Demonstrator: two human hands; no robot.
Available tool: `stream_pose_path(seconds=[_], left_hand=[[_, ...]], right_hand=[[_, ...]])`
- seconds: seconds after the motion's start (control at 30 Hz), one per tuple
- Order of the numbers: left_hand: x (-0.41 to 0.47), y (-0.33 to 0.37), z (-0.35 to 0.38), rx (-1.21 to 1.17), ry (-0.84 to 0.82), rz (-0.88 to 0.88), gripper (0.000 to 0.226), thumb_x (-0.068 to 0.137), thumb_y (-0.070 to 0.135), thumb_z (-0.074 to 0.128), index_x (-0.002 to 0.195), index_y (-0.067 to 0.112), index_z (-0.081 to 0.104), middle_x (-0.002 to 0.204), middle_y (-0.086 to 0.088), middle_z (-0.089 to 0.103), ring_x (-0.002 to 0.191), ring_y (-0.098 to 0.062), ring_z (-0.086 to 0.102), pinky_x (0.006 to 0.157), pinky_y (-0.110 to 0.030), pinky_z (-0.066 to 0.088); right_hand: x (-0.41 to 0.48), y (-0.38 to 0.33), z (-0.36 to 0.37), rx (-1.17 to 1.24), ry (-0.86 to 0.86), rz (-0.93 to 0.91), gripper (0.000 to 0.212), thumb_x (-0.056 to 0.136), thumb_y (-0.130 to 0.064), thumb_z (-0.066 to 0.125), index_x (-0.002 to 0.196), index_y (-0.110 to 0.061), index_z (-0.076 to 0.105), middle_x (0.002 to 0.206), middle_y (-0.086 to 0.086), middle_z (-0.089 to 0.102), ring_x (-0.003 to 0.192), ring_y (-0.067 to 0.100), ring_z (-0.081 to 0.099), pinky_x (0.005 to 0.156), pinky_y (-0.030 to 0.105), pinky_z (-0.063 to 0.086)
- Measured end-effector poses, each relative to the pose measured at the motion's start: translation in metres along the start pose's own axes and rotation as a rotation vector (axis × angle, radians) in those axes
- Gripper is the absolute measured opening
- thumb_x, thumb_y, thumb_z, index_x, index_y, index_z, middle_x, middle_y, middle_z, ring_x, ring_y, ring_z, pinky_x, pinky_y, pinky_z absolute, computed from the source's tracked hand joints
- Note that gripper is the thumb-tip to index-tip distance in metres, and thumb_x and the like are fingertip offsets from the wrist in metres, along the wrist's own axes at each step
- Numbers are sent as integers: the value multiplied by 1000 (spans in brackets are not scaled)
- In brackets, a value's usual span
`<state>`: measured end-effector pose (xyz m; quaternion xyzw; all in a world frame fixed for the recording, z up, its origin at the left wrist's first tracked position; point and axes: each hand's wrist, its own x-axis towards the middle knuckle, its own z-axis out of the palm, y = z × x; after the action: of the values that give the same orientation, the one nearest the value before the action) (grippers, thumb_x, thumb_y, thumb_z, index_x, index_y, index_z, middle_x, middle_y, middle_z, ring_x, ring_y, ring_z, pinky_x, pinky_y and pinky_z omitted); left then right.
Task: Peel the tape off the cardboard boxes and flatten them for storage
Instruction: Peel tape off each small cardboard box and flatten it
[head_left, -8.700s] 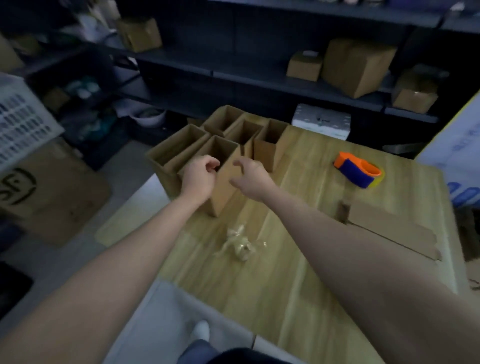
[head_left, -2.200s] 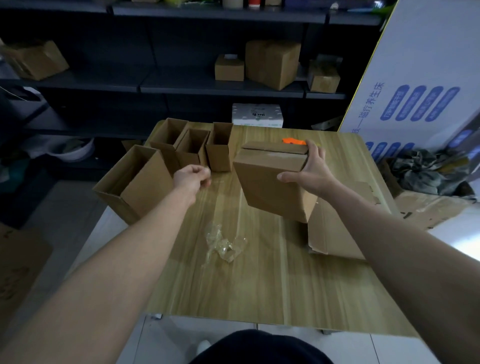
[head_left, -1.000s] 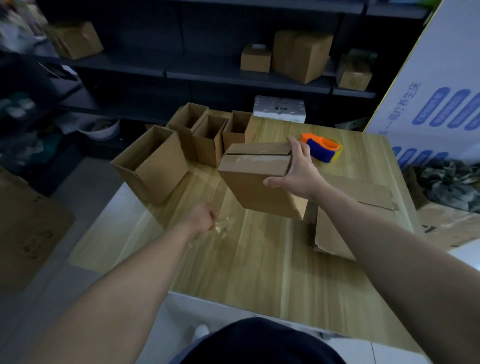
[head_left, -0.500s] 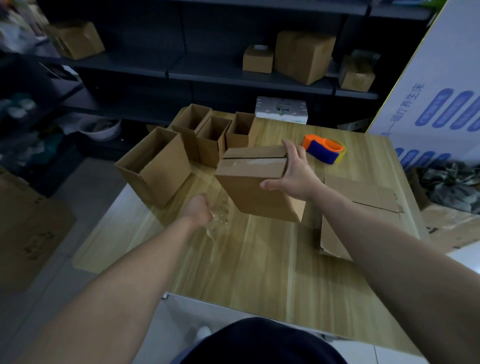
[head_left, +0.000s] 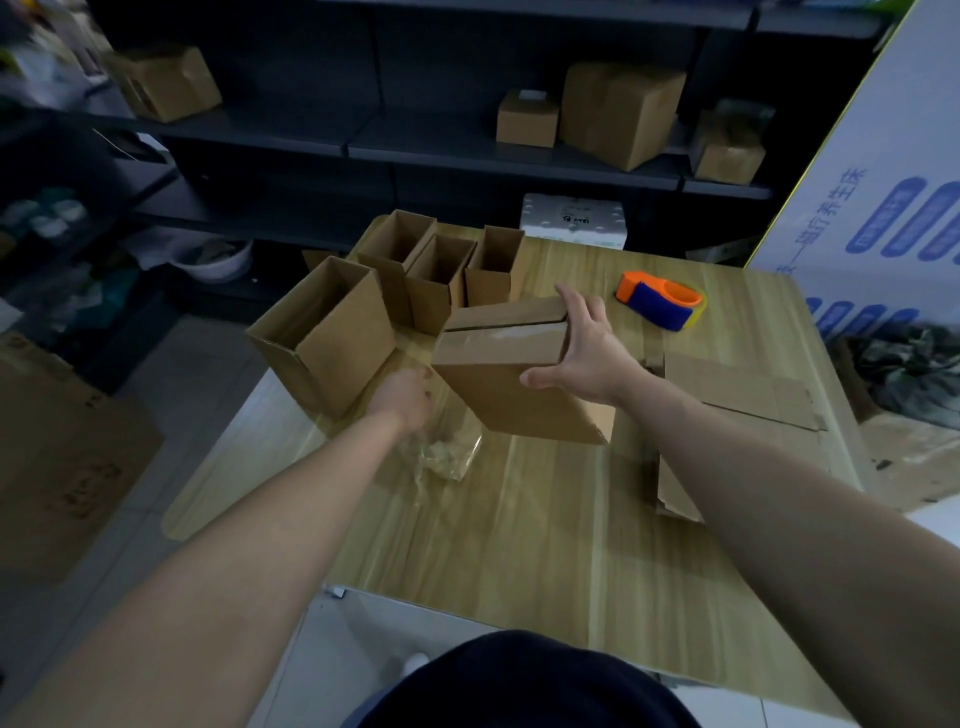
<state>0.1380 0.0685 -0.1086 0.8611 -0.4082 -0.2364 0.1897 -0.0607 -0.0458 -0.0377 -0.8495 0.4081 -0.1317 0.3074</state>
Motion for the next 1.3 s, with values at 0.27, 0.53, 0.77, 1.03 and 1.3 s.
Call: stream_pose_path(seconds=[0.27, 0.53, 0.77, 1.03, 1.3], left_hand=[[8, 53, -33, -287, 64, 444, 28, 89, 27, 62, 114, 16, 60, 120, 2, 52, 110, -13, 49, 94, -28, 41], [9, 77, -31, -329, 12, 585, 24, 89, 21, 62, 112, 15, 66, 114, 3, 60, 106, -17, 57, 94, -33, 46], [3, 95, -24, -255, 99, 666, 23, 92, 16, 58, 112, 8, 65, 112, -4, 60, 100, -18, 58, 89, -30, 50], [2, 104, -20, -119, 73, 698, 16, 92, 16, 58, 106, 10, 63, 106, -3, 60, 98, -16, 58, 89, -29, 49], [6, 105, -23, -261, -26, 626, 3, 90, 16, 60, 93, 15, 61, 97, 1, 58, 92, -17, 56, 87, -35, 50]], right_hand=[[2, -4, -10, -52, 17, -53, 127, 62, -33, 86, 150, -31, -5, 151, 0, 13, 138, 27, 24, 108, 50, 38], [-2, -5, -21, -112, -16, -79, 129, 63, -32, 86, 152, -28, -8, 156, 4, 10, 144, 28, 14, 112, 46, 30], [-5, -4, -27, -226, -17, -107, 128, 61, -38, 85, 150, -34, -6, 153, 0, 14, 139, 26, 25, 101, 48, 44], [-8, -1, -24, -257, -23, -117, 128, 61, -37, 85, 151, -32, -5, 152, 3, 16, 140, 28, 22, 104, 45, 41], [-9, -1, -24, -244, -47, -130, 127, 62, -37, 85, 151, -31, -5, 151, 3, 17, 139, 27, 23, 105, 45, 40]])
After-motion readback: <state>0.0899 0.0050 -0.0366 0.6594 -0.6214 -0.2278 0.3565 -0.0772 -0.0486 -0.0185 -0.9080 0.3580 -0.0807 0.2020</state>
